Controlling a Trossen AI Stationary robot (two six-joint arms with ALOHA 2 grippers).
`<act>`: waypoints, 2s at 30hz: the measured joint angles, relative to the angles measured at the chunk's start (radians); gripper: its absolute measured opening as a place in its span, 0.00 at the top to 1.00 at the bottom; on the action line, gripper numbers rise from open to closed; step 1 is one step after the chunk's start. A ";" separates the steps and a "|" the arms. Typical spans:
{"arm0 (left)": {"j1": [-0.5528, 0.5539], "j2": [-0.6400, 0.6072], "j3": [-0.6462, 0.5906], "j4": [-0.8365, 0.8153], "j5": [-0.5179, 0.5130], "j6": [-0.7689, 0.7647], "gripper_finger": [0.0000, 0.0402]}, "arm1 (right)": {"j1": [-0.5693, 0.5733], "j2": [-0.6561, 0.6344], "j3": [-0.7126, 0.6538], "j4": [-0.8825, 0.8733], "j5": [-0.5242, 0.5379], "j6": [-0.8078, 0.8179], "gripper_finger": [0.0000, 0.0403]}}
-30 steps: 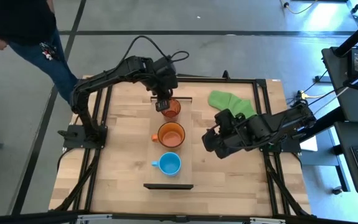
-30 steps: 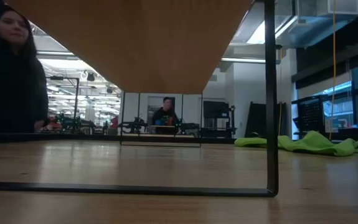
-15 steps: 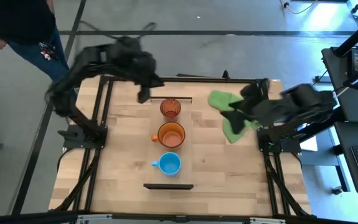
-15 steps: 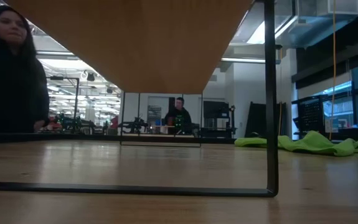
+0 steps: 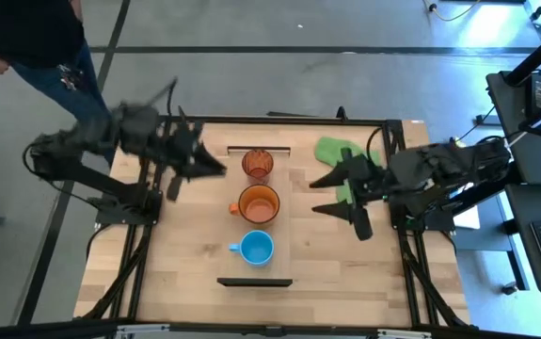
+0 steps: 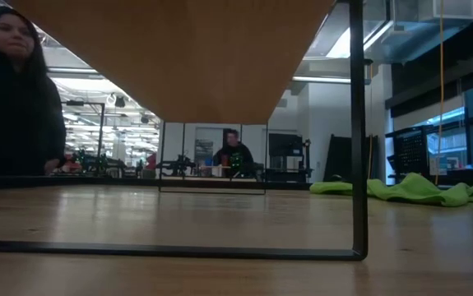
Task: Stack small to large cups/mugs on shelf
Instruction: Return to Home Position
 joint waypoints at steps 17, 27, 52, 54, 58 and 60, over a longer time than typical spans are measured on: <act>-0.064 -0.765 -0.821 0.469 -0.200 0.039 0.88 | -0.055 -0.701 -0.970 0.752 -0.019 -0.065 0.35; -0.064 -1.061 -1.033 0.401 -0.319 -0.020 0.88 | -0.105 -0.821 -1.156 0.860 0.016 -0.075 0.35; -0.064 -1.100 -1.320 0.468 -0.323 -0.089 0.88 | -0.105 -0.834 -1.303 1.009 0.023 -0.064 0.35; -0.064 -1.100 -1.358 0.524 -0.317 -0.094 0.88 | -0.105 -0.834 -1.303 1.008 0.023 -0.054 0.35; -0.064 -1.100 -1.425 0.652 -0.307 -0.093 0.88 | -0.105 -0.834 -1.303 1.008 0.024 -0.025 0.35; -0.064 -1.100 -1.441 0.700 -0.307 -0.090 0.88 | -0.105 -0.834 -1.303 1.008 0.024 -0.011 0.35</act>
